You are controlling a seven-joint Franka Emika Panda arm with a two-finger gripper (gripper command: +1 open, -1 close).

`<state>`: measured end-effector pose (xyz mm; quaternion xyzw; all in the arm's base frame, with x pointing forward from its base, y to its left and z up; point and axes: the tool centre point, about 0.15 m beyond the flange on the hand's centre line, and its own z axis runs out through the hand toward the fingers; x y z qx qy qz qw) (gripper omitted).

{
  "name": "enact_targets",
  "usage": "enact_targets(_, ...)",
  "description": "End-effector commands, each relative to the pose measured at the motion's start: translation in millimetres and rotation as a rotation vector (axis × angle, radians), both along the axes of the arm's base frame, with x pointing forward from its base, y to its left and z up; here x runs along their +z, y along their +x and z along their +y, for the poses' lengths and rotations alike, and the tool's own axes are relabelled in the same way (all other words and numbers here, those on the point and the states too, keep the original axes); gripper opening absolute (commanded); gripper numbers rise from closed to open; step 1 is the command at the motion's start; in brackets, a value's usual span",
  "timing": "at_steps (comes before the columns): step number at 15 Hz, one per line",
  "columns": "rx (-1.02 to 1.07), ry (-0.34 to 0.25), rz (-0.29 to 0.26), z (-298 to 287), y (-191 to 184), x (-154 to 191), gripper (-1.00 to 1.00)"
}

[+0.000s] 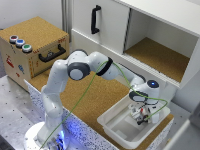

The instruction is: Place the purple block inside the right cabinet

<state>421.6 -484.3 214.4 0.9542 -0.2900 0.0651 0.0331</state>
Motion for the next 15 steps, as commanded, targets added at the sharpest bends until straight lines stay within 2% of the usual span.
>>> enact_targets(1,0.016,0.007,-0.025,9.9,33.5,45.9,-1.00)
enact_targets(5,0.074,-0.015,-0.149,31.0,54.7,107.0,-1.00)
enact_targets(8,0.103,0.020,-0.227,47.0,77.6,142.3,-1.00)
enact_targets(10,0.158,0.032,-0.299,66.9,100.8,170.8,-1.00)
enact_targets(14,0.326,0.087,-0.408,113.3,138.5,225.1,-1.00)
enact_targets(15,0.370,0.086,-0.434,125.3,147.6,236.1,-1.00)
